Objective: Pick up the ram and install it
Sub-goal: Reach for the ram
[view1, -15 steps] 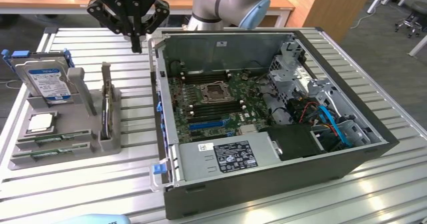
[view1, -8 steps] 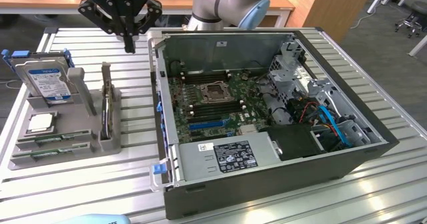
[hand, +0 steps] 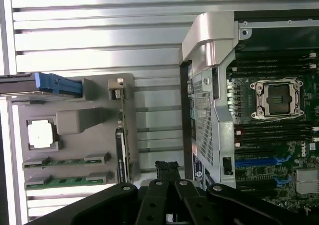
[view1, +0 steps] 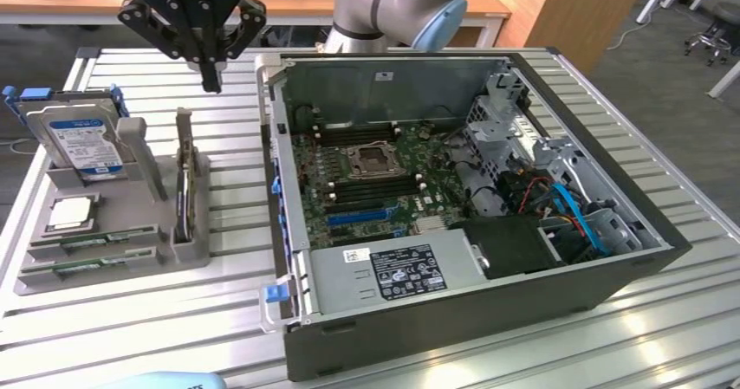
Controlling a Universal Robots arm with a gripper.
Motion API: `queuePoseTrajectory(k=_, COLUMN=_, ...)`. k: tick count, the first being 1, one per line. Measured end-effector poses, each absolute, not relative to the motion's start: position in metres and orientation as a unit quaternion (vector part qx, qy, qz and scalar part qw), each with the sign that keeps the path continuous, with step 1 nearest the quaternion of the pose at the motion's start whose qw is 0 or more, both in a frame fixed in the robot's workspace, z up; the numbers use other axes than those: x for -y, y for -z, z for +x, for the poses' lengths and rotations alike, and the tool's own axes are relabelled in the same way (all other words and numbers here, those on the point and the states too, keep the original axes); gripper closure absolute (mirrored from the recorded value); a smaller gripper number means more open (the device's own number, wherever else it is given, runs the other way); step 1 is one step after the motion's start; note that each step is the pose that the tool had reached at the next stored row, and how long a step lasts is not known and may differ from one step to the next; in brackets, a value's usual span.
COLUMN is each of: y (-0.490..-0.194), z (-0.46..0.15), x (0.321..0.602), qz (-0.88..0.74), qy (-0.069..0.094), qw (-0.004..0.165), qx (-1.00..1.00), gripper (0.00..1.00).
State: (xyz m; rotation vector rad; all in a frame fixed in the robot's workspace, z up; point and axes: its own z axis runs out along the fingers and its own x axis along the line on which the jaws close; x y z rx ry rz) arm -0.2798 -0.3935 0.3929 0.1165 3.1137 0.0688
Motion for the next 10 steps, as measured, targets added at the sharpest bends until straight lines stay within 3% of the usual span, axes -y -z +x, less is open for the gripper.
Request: queuePoseTrajectory(k=10, y=-0.393, z=-0.294, x=0.393, qz=0.037, qy=-0.022, qw=0.013, qx=-0.999, gripper=0.90)
